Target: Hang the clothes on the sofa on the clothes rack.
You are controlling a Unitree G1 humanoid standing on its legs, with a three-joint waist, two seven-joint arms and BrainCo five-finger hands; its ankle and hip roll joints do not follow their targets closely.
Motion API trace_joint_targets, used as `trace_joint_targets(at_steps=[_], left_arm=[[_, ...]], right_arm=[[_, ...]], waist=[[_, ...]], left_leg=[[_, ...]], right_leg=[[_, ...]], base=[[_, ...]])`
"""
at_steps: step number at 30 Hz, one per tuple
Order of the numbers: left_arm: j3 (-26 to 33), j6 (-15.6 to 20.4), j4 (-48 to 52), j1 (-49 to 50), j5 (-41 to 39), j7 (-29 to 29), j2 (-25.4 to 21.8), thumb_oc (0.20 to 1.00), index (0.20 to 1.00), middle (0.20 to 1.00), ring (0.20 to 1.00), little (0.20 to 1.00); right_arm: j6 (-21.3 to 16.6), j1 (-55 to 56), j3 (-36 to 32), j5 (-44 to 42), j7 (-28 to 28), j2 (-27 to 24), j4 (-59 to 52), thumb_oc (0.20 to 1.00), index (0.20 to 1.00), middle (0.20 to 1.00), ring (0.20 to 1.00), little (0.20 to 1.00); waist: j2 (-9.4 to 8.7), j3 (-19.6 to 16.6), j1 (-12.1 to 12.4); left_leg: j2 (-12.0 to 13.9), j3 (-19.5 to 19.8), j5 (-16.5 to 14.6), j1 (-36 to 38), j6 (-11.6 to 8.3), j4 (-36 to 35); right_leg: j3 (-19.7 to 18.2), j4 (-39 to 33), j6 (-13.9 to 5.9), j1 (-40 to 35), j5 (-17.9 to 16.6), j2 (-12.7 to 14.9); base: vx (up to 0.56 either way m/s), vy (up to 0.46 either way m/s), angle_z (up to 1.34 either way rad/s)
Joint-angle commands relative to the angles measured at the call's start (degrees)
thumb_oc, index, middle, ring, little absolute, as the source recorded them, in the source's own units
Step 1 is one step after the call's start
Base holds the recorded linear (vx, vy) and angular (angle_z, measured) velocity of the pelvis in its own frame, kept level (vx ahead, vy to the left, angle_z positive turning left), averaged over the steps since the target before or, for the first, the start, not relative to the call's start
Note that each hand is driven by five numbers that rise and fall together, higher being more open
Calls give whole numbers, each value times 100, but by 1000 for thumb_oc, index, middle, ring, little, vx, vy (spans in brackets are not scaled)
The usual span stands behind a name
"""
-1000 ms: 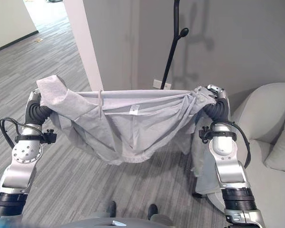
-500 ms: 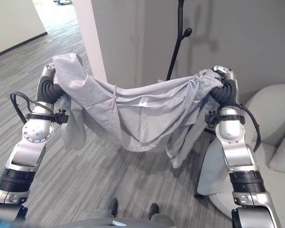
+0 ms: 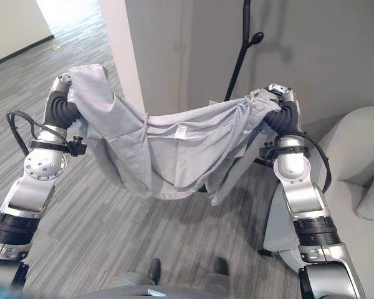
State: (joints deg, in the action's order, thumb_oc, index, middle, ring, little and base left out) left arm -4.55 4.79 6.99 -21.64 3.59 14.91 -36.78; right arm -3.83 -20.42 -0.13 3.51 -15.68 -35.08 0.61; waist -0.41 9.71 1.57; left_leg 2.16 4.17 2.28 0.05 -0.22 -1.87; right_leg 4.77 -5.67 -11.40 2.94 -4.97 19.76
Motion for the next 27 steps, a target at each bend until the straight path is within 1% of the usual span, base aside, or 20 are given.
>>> trace_joint_targets(at_steps=[1,2,3,4,5,6,7,8,10,11,13,15,16,18,19,20,22,23,25,27], left_arm=[[85,277,113,-312,134,215,-145,200,200,200,200,200],[131,288,112,-262,142,254,-126,200,200,200,200,200],[127,303,82,-277,133,262,-138,200,200,200,200,200],[122,306,78,-280,133,263,-141,200,200,200,200,200],[123,302,58,-287,132,263,-157,200,200,200,200,200],[170,284,93,-204,139,241,-116,200,200,200,200,200],[171,283,94,-203,140,241,-116,200,200,200,200,200],[194,301,57,-139,41,208,-48,200,200,200,200,200],[219,314,72,-128,23,222,15,200,200,200,200,200],[238,330,87,-106,-59,235,57,200,200,200,200,200],[270,341,125,-69,-64,236,67,200,200,200,200,200],[323,311,112,-37,-114,258,106,200,200,200,200,200],[329,303,97,-23,-143,224,153,200,200,200,200,200],[349,290,120,-13,-143,204,164,200,200,200,200,200],[367,281,137,2,-126,195,189,200,200,200,200,200],[371,272,167,36,-60,151,264,200,200,200,200,200],[342,264,166,40,-33,118,298,200,200,200,200,200],[341,266,163,36,-33,119,297,200,200,200,200,200],[337,271,152,26,-11,135,271,200,200,200,200,200],[299,277,146,12,36,178,281,200,200,200,200,200]], right_arm=[[-196,-536,-275,-51,-196,-231,-99,200,200,200,200,200],[-194,-531,-285,-18,-196,-266,-106,200,200,200,200,200],[-188,-509,-273,-31,-179,-295,-92,200,200,200,200,200],[-189,-507,-275,-32,-179,-292,-92,200,200,200,200,200],[-181,-509,-258,-32,-148,-294,-71,200,200,200,200,200],[-173,-470,-269,-13,-107,-296,-98,200,200,200,200,200],[-173,-470,-269,-12,-107,-297,-99,200,200,200,200,200],[-204,-449,-236,-24,-80,-333,-94,200,200,200,200,200],[-223,-463,-237,-39,-90,-379,-113,200,200,200,200,200],[-282,-443,-248,-114,-116,-473,-169,200,200,200,200,200],[-310,-429,-276,-157,-132,-496,-189,200,200,200,200,200],[-328,-403,-318,-217,-176,-550,-185,200,200,200,200,200],[-319,-349,-329,-222,-161,-598,-166,200,200,200,200,200],[-310,-322,-339,-241,-139,-591,-182,200,200,200,200,200],[-312,-311,-339,-228,-131,-587,-194,200,200,200,200,200],[-321,-257,-369,-220,-89,-588,-202,200,200,200,200,200],[-321,-240,-360,-241,-96,-566,-165,200,200,200,200,200],[-322,-243,-360,-241,-99,-566,-162,200,200,200,200,200],[-324,-303,-300,-219,-90,-490,-145,200,200,200,200,200],[-313,-298,-319,-170,-85,-412,-130,200,200,200,200,200]], waist=[[12,-325,-12],[-61,-302,-57],[-144,-320,-70],[-145,-309,-80],[-238,-345,-71],[-318,-408,-60],[-314,-407,-63],[-317,-434,-47],[-270,-492,-92],[-199,-566,-123],[-182,-588,-125],[-159,-593,-124],[-183,-602,-164],[-198,-586,-127],[-212,-578,-106],[-230,-578,-100],[-218,-554,-80],[-228,-558,-72],[-216,-511,-6],[-175,-541,-71]], left_leg=[[99,133,-791,609,-345,-83],[223,78,-798,831,-470,-233],[244,99,-805,865,-539,-303],[245,111,-806,877,-540,-303],[314,97,-848,913,-641,-313],[625,95,-879,1017,-811,-313],[629,98,-881,1019,-813,-313],[936,135,-720,931,-973,-313],[1065,264,-582,790,-1041,-313],[1274,384,-291,562,-1140,-239],[1337,415,-179,485,-1180,-171],[1446,382,287,348,-1153,-2],[1496,67,250,358,-1042,48],[1380,31,80,327,-973,139],[1203,62,-76,283,-900,185],[734,12,-267,164,-732,155],[352,-227,-239,-7,-609,56],[338,-238,-241,-14,-600,64],[65,-77,-261,-82,-505,-21],[-9,-104,-211,-66,-517,-107]], right_leg=[[281,360,-268,462,-301,-84],[324,330,-360,574,-495,-46],[293,226,-360,440,-500,-76],[313,199,-360,405,-509,-76],[293,220,-360,300,-518,-109],[363,373,-360,228,-429,-236],[367,375,-360,226,-427,-239],[499,531,-360,181,-285,-395],[562,499,-337,117,-186,-532],[665,377,-156,7,54,-867],[714,284,-103,-73,127,-986],[807,145,-20,-266,233,-1159],[905,67,56,-464,414,-1269],[889,67,71,-506,472,-1276],[877,67,93,-532,480,-1284],[941,67,118,-573,442,-1307],[1002,67,125,-581,416,-1327],[992,67,120,-572,416,-1313],[890,67,159,-541,409,-1382],[906,67,157,-606,426,-1410]], base=[[290,-438,17],[286,-481,15],[202,-408,15],[152,-355,38],[224,-523,58],[223,-523,51],[221,-647,25],[95,-438,-9],[91,-422,7],[93,-374,27],[73,-284,17],[86,-294,8],[110,-355,14],[59,-191,22],[49,-156,24],[49,-178,19],[15,-74,12],[-10,-19,15],[1,-25,10],[46,0,-14]])
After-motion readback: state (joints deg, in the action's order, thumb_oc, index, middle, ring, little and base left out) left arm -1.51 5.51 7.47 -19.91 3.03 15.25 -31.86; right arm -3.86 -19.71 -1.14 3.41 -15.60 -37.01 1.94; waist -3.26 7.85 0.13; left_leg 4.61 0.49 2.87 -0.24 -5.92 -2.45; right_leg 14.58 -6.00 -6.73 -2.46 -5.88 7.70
